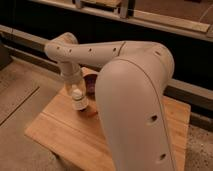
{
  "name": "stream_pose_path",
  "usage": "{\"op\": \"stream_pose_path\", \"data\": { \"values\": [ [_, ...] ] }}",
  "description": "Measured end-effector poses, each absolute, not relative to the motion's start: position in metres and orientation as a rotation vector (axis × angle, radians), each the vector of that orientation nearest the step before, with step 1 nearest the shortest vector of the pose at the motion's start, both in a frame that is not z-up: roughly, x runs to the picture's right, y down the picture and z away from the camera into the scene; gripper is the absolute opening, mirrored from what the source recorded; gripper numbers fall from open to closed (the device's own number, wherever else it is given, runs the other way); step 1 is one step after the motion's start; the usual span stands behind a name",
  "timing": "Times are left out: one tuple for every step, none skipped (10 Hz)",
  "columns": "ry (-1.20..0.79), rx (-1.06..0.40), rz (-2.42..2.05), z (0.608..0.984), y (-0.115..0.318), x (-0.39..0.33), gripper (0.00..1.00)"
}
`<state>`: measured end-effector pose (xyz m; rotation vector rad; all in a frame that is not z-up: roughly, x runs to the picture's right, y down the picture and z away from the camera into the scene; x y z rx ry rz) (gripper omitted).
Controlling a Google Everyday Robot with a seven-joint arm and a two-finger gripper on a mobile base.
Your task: Place the ceramic cup over the eraser
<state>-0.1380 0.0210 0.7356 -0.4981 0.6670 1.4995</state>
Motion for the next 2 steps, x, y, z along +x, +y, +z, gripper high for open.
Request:
{"op": "stream_pose_path", "data": {
  "values": [
    [0.67,-0.497,1.491,0.7376,0.0236,-0.1395,0.0],
    [0.668,-0.499,1.482,0.739,0.0254,-0.1416,0.0]
  ]
}}
